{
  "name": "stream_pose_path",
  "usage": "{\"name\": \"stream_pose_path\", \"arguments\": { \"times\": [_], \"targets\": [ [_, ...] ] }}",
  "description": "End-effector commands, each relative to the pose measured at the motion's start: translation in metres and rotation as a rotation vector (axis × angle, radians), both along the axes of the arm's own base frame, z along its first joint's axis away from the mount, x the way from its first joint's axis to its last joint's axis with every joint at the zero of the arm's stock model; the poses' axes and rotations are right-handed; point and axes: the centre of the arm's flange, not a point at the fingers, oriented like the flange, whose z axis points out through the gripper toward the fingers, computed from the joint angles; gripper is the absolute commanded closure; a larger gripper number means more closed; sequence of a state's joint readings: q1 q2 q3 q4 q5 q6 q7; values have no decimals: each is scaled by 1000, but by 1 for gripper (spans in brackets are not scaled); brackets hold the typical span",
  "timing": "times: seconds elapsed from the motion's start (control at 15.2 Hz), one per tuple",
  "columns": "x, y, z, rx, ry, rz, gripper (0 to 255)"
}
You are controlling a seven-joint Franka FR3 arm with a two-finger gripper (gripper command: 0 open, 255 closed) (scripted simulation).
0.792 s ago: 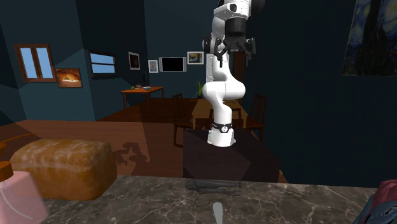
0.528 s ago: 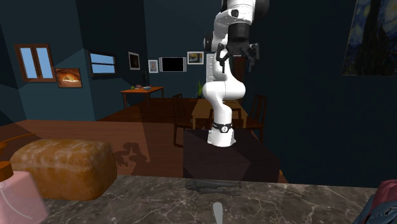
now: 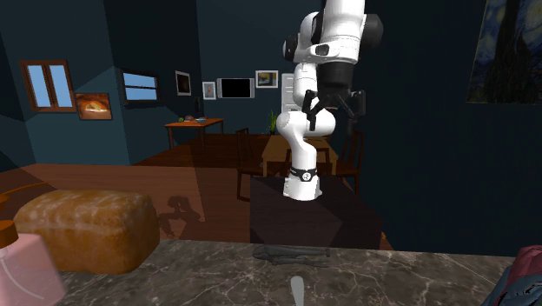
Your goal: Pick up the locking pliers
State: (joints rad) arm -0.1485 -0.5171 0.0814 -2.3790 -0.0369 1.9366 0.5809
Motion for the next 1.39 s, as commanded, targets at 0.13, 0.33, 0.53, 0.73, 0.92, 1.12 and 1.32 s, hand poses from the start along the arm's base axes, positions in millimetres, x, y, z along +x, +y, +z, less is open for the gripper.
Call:
{"name": "stream_pose_path", "arguments": {
  "times": [0.13,0.33,0.53,0.73,0.92,1.12,1.32],
  "targets": [
    [32,-8,-41,-10,-10,-207,0],
    [56,-18,-71,-18,-16,-357,0],
    [80,-31,-101,-26,-21,-507,0],
    [101,-48,-130,-34,-27,-657,0],
    [119,-68,-160,-42,-32,-807,0],
    [135,-91,-189,-50,-38,-957,0],
    [144,-109,-210,-56,-42,-1066,0]
  ]
}}
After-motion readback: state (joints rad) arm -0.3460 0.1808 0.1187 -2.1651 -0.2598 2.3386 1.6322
